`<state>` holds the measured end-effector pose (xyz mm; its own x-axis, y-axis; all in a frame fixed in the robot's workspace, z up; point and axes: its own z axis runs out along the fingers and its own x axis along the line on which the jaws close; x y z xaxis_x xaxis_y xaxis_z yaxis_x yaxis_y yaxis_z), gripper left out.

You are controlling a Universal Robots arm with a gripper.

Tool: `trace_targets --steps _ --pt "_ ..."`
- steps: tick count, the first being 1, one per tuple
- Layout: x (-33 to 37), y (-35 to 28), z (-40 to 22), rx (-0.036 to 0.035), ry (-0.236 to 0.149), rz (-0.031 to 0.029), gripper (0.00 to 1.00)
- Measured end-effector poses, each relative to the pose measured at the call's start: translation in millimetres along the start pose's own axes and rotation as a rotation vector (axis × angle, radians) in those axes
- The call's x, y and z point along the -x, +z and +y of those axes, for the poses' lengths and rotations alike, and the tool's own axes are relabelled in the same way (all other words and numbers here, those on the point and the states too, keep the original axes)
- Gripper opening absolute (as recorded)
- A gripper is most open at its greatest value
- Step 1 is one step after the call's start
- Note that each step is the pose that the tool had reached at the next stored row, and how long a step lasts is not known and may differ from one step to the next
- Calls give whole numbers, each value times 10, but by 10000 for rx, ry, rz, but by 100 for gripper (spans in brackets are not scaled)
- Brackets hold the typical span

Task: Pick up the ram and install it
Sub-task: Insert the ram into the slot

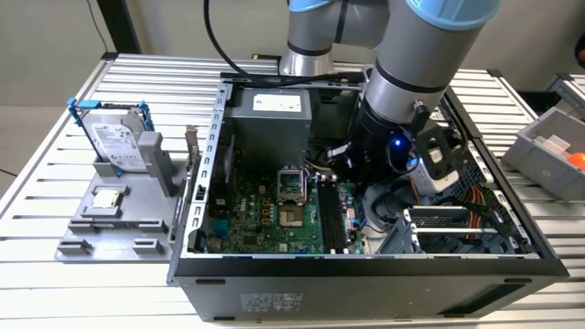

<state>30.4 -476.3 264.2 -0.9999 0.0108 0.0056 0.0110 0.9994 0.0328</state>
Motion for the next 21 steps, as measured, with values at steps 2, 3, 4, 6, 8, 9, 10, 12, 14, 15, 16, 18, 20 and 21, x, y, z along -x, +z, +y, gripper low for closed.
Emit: trace_targets --steps 2,3,4,6,8,9,10,12,14,15,16,18,20,21 --pt "-6 17 -1 -5 1 0 0" --pt "-8 29 -1 -8 0 0 0" --pt "-9 42 -1 -12 -1 0 0" --pt "-13 71 -2 -17 0 0 0" --pt "-15 97 -3 -30 -1 0 0" --pt "-16 105 -3 -33 0 0 0" --pt "-18 114 -4 -37 0 -1 0" --pt "-23 128 -4 -44 1 0 0" --pt "-28 137 -5 -49 0 0 0" --pt "-32 143 -5 -51 0 0 0" --pt "-35 148 -5 -52 0 0 0" --pt "-40 159 -6 -55 0 0 0" --pt "-46 173 -6 -62 0 0 0" --pt "-49 180 -6 -65 0 0 0"
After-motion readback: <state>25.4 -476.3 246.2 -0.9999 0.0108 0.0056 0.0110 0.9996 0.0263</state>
